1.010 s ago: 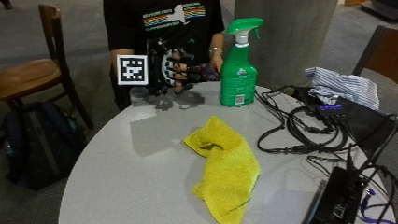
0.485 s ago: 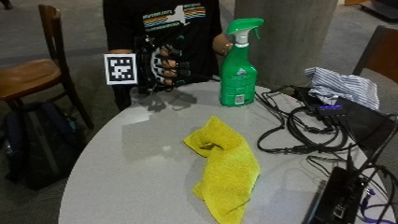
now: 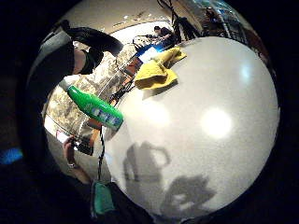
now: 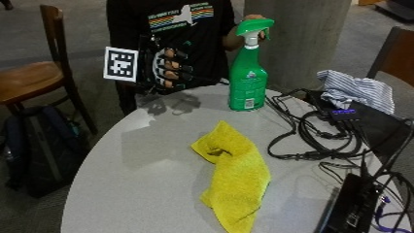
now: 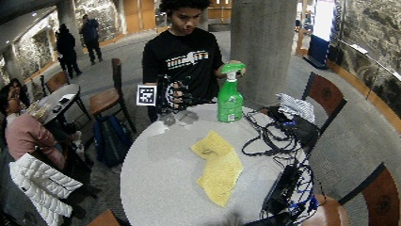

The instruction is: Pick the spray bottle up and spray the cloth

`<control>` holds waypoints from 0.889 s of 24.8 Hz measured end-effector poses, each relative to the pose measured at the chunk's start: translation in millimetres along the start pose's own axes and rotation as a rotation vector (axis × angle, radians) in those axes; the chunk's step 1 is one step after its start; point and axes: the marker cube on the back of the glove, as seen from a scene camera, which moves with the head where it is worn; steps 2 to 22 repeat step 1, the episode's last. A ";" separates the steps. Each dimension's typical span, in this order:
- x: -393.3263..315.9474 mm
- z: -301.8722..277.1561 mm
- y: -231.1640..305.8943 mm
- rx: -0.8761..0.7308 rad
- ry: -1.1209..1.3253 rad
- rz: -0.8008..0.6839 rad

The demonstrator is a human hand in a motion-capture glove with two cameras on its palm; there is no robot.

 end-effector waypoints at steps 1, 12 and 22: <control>-0.2 -0.1 0.4 0.001 0.007 -0.006; -0.2 -0.1 0.4 0.001 0.007 -0.006; -0.2 -0.1 0.4 0.001 0.007 -0.006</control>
